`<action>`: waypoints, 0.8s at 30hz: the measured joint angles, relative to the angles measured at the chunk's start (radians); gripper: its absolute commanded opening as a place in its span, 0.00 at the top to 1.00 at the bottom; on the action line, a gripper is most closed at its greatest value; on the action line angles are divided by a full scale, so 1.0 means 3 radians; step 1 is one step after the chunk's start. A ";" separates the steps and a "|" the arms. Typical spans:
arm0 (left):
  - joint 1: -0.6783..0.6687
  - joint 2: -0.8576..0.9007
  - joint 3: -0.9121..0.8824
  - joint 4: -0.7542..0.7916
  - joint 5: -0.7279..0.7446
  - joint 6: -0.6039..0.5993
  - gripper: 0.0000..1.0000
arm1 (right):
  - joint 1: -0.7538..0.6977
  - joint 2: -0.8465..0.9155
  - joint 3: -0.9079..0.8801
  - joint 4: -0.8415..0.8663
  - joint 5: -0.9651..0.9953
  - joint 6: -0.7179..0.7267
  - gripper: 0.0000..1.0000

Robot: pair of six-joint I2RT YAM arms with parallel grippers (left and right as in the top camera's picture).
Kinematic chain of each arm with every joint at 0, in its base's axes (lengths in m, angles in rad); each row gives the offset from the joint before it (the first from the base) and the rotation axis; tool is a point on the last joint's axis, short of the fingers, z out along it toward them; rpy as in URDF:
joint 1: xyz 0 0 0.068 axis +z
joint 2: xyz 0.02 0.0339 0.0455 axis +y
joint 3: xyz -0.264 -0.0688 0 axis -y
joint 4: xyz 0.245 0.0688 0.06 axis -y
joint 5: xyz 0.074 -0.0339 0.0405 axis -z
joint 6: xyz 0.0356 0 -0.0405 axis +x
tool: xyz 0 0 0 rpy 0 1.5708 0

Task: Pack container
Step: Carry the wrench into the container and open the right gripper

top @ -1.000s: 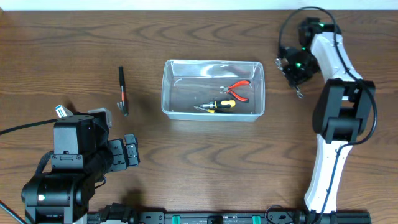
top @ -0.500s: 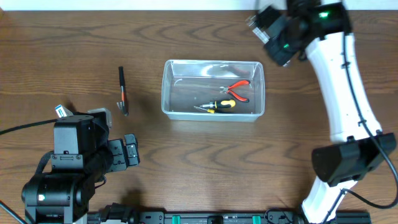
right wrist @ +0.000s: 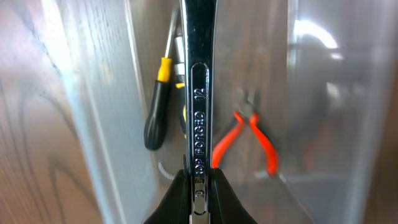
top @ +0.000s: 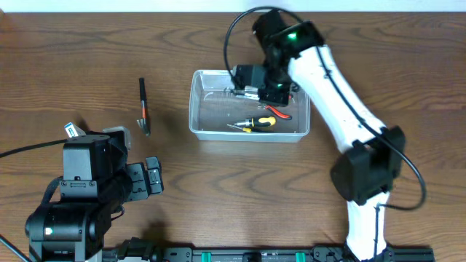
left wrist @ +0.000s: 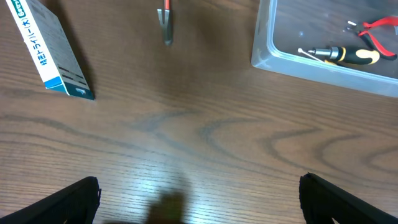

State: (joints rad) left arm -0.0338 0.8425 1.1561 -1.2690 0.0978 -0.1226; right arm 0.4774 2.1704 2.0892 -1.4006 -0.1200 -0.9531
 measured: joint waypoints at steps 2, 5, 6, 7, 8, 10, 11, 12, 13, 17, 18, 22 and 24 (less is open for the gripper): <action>0.0001 -0.0001 0.0000 0.0001 0.0000 0.0001 0.02 | 0.0013 0.0172 -0.0008 0.0033 -0.0003 -0.0039 0.99; 0.0001 0.0000 0.0000 0.0001 0.0000 0.0000 0.02 | 0.0013 0.0425 -0.0019 0.0108 -0.0003 -0.0078 0.96; 0.0001 0.0000 0.0000 0.0001 0.0000 0.0001 0.02 | 0.0013 0.0496 -0.0023 0.0125 -0.0003 -0.0080 0.93; 0.0001 0.0000 0.0000 0.0000 0.0000 0.0000 0.02 | 0.0013 0.0554 -0.0031 0.0132 -0.0003 -0.0079 0.89; 0.0001 0.0000 0.0000 0.0000 0.0000 0.0000 0.02 | 0.0013 0.0605 -0.0034 0.0137 -0.0001 -0.0079 0.81; 0.0001 0.0000 0.0000 0.0000 0.0000 0.0000 0.02 | 0.0013 0.0660 -0.0039 0.0163 -0.0001 -0.0067 0.76; 0.0001 0.0000 0.0000 0.0000 0.0000 0.0000 0.02 | 0.0013 0.0668 -0.0043 0.0186 -0.0004 -0.0070 0.72; 0.0001 0.0000 0.0000 0.0000 0.0000 0.0000 0.02 | 0.0013 0.0669 -0.0046 0.0200 -0.0004 -0.0069 0.69; 0.0001 0.0000 0.0000 0.0000 0.0000 0.0001 0.02 | 0.0013 0.0669 -0.0046 0.0210 -0.0006 -0.0066 0.67; 0.0001 0.0000 0.0000 0.0001 0.0000 0.0000 0.02 | 0.0013 0.0669 -0.0046 0.0214 -0.0014 -0.0037 0.59; 0.0001 0.0000 0.0000 0.0001 0.0000 0.0000 0.02 | 0.0013 0.0669 -0.0046 0.0214 -0.0014 -0.0013 0.56; 0.0000 0.0000 0.0000 0.0003 0.0000 0.0001 0.02 | 0.0013 0.0660 -0.0046 0.0212 -0.0013 0.0114 0.50; 0.0001 0.0000 0.0000 0.0005 0.0000 0.0000 0.02 | 0.0013 0.0619 -0.0050 0.0215 -0.0013 0.0177 0.41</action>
State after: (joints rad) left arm -0.0334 0.8425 1.1561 -1.2675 0.0978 -0.1226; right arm 0.4812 2.3562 2.0743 -1.3361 -0.1238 -0.9001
